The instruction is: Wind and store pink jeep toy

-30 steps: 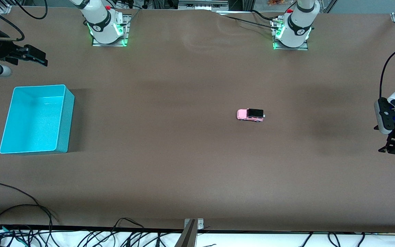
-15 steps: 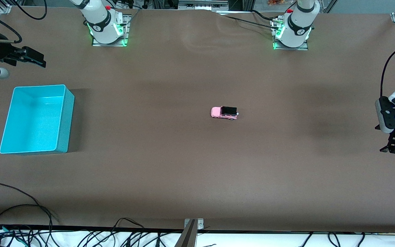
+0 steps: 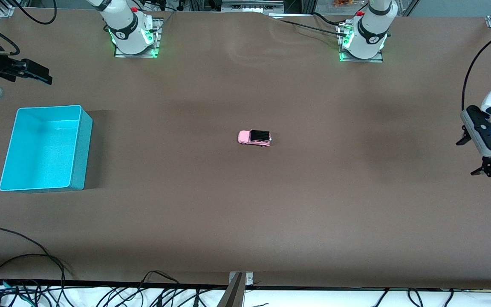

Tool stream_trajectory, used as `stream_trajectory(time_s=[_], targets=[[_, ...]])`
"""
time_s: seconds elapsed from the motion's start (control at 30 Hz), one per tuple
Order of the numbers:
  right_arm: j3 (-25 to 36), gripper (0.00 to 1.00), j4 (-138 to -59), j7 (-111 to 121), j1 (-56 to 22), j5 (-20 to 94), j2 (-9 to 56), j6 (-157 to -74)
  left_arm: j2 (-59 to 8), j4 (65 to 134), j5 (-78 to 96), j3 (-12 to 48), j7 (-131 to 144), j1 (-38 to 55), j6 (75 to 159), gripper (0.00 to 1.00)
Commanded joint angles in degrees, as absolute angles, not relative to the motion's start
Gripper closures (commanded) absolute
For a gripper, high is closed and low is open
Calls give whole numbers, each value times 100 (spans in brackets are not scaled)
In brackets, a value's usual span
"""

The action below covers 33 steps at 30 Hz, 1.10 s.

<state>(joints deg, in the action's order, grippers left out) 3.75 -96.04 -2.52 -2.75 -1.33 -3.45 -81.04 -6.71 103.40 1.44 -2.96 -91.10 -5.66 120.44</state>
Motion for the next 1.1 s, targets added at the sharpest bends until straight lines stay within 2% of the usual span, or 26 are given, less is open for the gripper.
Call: stream_trajectory(time_s=[0.0, 0.47, 0.83, 1.07], targets=[[343, 0, -9422, -290, -237, -123, -272, -7998, -168, 10450, 193, -150, -7570, -554, 11506, 0], [387, 0, -9439, -290, -211, -141, -264, -8069, 659, 10441, -88, 149, -3790, -378, 9941, 0], [387, 0, -9431, -508, -220, -114, -220, -8218, 1221, 10512, -9, 158, -2532, -334, 9221, 0], [352, 0, -9422, -1203, -272, 87, -185, -8218, 1266, 10441, 44, 167, -2215, -290, 9062, 0]])
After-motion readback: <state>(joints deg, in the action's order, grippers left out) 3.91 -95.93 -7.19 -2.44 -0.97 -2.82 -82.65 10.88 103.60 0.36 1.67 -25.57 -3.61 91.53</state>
